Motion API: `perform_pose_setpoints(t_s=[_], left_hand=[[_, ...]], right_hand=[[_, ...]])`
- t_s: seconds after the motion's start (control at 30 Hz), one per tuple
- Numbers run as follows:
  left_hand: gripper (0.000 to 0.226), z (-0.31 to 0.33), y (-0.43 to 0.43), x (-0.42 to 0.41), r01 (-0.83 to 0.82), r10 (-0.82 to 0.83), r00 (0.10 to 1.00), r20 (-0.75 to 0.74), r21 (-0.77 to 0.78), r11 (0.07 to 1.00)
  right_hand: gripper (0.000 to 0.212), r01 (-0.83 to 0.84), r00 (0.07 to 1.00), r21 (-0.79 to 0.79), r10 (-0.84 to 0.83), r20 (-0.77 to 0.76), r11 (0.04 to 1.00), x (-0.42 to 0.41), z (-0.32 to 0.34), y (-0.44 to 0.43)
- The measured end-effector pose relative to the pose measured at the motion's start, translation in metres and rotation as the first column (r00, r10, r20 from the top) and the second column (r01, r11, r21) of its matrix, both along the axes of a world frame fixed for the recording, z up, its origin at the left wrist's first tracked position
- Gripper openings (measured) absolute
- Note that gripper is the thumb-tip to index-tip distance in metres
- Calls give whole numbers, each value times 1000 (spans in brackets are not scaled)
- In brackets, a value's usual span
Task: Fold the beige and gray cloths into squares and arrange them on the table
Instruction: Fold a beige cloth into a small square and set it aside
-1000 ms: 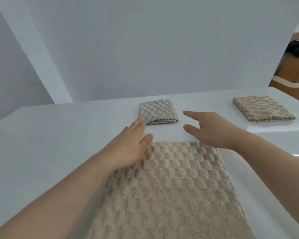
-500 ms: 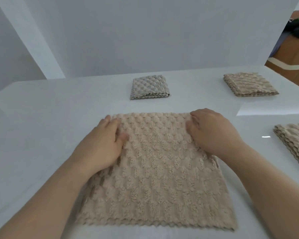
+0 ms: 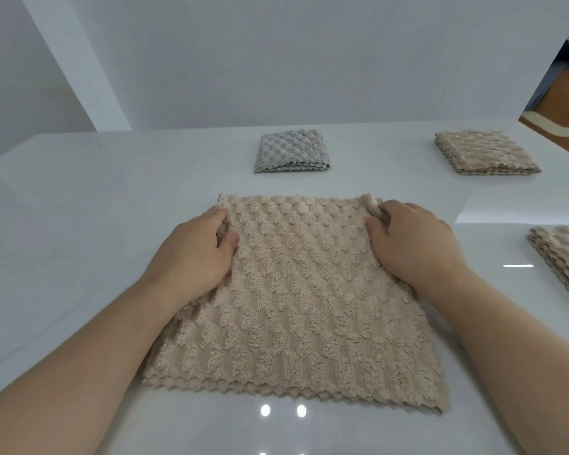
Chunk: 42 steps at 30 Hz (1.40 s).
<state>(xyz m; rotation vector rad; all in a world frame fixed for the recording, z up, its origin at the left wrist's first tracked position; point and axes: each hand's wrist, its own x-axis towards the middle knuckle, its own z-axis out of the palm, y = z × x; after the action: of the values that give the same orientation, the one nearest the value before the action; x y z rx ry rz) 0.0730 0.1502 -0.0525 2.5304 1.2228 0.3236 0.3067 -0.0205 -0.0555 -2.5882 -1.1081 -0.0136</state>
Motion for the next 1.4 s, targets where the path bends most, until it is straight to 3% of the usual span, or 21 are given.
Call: perform_pose_setpoints(t_s=[0.27,0.47,0.7,0.77,0.83,0.87,0.93,0.97,1.03,1.1,1.23,1.4], left_hand=[[60,-6,9,-3,33,-33,999,-3,13,999],[69,-6,7,-6,42,-42,993,108,9,999],[78,-4,10,-5,236,-249,940,232,82,968],[66,-4,9,-5,294,-315,923,220,123,948],[43,-4,7,-4,331,-363,904,223,168,928],[33,-3,6,-4,334,-370,896,243,179,926],[27,-1,2,-2,324,-366,881,299,183,928],[27,1,0,-2,319,-361,875,322,178,931],[31,4,-3,-3,325,-361,870,336,160,932],[45,7,-5,-6,368,-390,869,305,129,921],[76,8,-6,-7,446,-458,863,214,103,889],[70,9,-5,-6,464,-492,861,129,198,864]], right_hand=[[16,-122,992,312,108,62,942,-2,1,2],[16,-33,897,585,282,-340,810,-24,21,2],[23,-178,776,525,447,-446,833,-30,30,-1],[39,-282,750,461,493,-441,841,-31,29,-3],[60,-403,794,287,488,-363,869,-29,27,-5],[60,-441,821,182,477,-312,879,-27,25,-5],[22,-456,867,63,459,-193,888,-27,20,-4],[10,-455,877,56,458,-147,889,-28,19,-4],[29,-474,869,113,485,-97,873,-27,14,-2],[33,-482,854,239,513,-88,843,-27,15,-1],[45,-466,810,391,560,-173,794,-36,21,-3],[76,-479,792,331,563,-236,813,-37,26,-4]])
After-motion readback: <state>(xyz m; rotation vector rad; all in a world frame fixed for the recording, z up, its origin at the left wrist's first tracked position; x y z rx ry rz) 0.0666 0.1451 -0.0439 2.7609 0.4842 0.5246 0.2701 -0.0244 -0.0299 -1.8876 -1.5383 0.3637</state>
